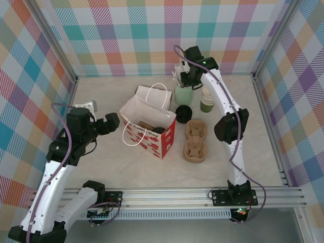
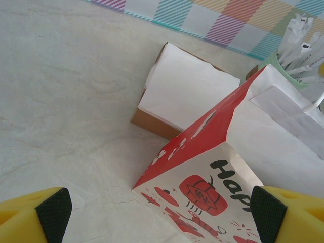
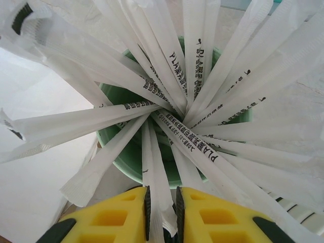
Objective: Pack the takeout coffee
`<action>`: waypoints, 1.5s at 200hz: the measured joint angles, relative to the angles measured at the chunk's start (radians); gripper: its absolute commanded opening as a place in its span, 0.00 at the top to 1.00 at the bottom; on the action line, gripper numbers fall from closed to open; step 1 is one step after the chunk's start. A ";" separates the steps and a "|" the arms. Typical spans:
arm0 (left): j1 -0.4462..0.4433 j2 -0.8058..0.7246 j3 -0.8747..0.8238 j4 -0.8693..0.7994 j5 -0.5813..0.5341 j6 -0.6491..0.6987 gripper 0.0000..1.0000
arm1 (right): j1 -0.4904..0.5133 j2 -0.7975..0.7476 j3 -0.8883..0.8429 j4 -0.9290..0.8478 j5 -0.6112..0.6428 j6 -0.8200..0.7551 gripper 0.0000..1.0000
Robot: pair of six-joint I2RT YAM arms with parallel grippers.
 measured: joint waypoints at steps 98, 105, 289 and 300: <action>0.000 0.001 -0.005 0.003 0.000 -0.003 0.07 | 0.006 -0.002 0.000 0.000 0.007 -0.011 0.78; 0.000 0.002 -0.005 0.003 0.000 -0.003 0.07 | 0.006 -0.002 0.000 0.000 0.007 -0.011 0.80; 0.000 0.004 -0.006 0.003 0.002 -0.003 0.07 | 0.010 -0.053 0.000 -0.002 0.041 -0.037 0.83; 0.000 0.004 -0.005 0.003 0.005 -0.003 0.07 | 0.010 -0.055 0.000 -0.003 0.045 -0.042 0.82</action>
